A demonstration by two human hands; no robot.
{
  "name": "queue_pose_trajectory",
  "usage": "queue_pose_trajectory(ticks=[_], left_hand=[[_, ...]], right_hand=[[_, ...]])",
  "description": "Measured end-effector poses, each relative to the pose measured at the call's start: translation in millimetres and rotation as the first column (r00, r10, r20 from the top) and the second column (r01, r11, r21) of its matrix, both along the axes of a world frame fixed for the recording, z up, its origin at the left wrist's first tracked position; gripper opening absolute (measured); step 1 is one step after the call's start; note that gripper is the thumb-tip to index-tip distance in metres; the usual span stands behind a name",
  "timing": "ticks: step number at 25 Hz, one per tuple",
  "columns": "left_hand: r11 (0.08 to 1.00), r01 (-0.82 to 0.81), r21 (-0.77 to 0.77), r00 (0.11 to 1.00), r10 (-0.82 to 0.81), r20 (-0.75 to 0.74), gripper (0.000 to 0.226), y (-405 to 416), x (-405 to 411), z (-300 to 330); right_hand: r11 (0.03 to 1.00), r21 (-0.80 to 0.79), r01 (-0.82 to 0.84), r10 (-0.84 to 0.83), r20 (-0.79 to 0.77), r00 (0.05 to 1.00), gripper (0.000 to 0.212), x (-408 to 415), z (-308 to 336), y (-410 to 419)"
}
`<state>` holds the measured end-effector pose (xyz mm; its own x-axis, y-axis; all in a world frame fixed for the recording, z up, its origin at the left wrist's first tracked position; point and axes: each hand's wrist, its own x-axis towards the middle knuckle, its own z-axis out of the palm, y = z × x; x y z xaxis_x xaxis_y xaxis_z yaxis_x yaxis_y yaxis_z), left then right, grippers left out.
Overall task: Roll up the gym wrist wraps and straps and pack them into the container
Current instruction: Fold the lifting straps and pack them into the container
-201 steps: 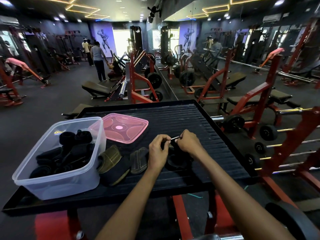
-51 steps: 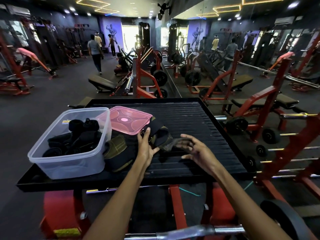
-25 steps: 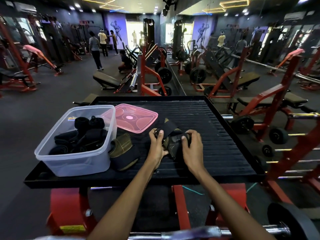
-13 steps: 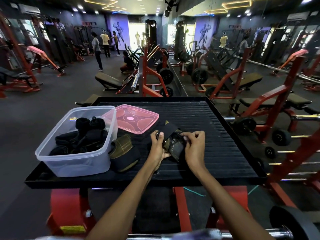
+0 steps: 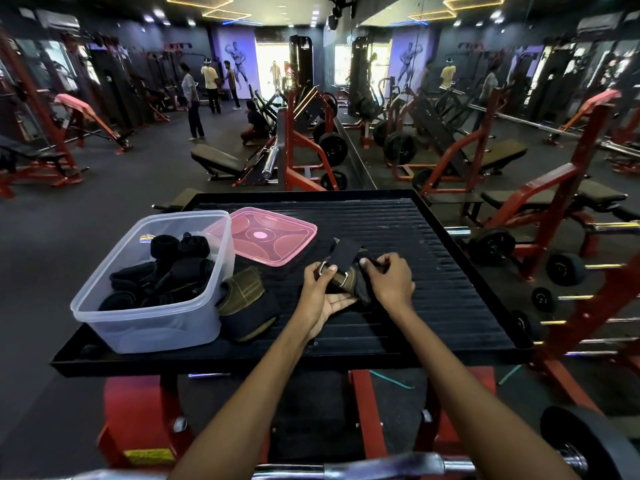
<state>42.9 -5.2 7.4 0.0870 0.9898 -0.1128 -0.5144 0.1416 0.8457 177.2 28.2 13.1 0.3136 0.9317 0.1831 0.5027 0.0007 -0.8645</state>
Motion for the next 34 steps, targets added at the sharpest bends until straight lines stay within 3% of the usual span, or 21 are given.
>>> queue_pose_trajectory(ticks=[2, 4, 6, 8, 11, 16, 19, 21, 23, 25, 27, 29, 30, 32, 34], left_hand=[[0.997, 0.003, -0.074, 0.992, 0.006, 0.123, 0.026, 2, -5, 2], [0.988, 0.007, -0.154, 0.995, 0.009, 0.099, 0.047, 3, -7, 4], [0.984, -0.041, -0.172, 0.999, 0.042, 0.0, 0.054, 3, -5, 3], [0.993, -0.076, -0.094, 0.994, 0.067, -0.089, 0.047, 4, -2, -1], [0.999, 0.034, 0.009, 0.979, -0.031, -0.2, 0.04, 1, 2, -2], [0.989, 0.15, -0.014, 0.959, -0.149, -0.241, 0.04, 4, 4, -7], [0.989, 0.145, -0.019, 0.959, -0.145, -0.242, 0.04, 6, 2, -9], [0.996, 0.088, -0.022, 0.964, -0.091, -0.251, 0.037, 9, 2, -10], [0.998, 0.05, 0.028, 0.954, -0.039, -0.298, 0.033, 11, 0, -9], [0.987, 0.055, 0.152, 0.904, 0.016, -0.428, 0.03, 13, -1, -9], [0.959, 0.053, 0.278, 0.82, 0.117, -0.56, 0.033, 14, -1, -13], [0.939, 0.005, 0.343, 0.782, 0.21, -0.587, 0.042, 16, 0, -16], [0.93, -0.028, 0.366, 0.775, 0.251, -0.58, 0.045, 17, 0, -18], [0.914, -0.084, 0.397, 0.776, 0.31, -0.549, 0.045, 20, -1, -20], [0.92, -0.117, 0.374, 0.792, 0.314, -0.524, 0.04, 20, -2, -18]], right_hand=[[0.992, -0.016, -0.126, 0.122, -0.15, 0.981, 0.018, 11, -8, 3], [0.969, 0.029, -0.244, 0.242, -0.277, 0.93, 0.012, 17, -11, 3], [0.958, 0.094, -0.271, 0.286, -0.229, 0.93, 0.011, 20, -11, 1], [0.951, 0.171, -0.259, 0.281, -0.117, 0.953, 0.011, 20, -8, -1], [0.935, 0.226, -0.274, 0.282, -0.002, 0.959, 0.01, 20, -5, -2], [0.915, 0.274, -0.296, 0.236, 0.234, 0.943, 0.007, 20, -7, -2], [0.922, 0.163, -0.352, 0.308, 0.244, 0.92, 0.005, 21, -9, -2], [0.968, 0.148, -0.205, 0.205, 0.013, 0.979, 0.016, 23, -9, -2], [0.986, 0.144, -0.087, 0.118, -0.22, 0.968, 0.022, 22, 5, 3], [0.963, 0.002, -0.268, 0.259, -0.269, 0.928, 0.034, 23, 28, 13], [0.778, -0.357, -0.517, 0.464, -0.229, 0.856, 0.056, 24, 57, 17], [0.508, -0.647, -0.568, 0.65, -0.145, 0.746, 0.059, 20, 77, 14], [0.478, -0.694, -0.538, 0.692, -0.081, 0.718, 0.056, 17, 79, 15], [0.616, -0.625, -0.48, 0.639, 0.04, 0.768, 0.049, 11, 75, 18], [0.733, -0.46, -0.501, 0.527, -0.08, 0.846, 0.038, 5, 62, 21]])
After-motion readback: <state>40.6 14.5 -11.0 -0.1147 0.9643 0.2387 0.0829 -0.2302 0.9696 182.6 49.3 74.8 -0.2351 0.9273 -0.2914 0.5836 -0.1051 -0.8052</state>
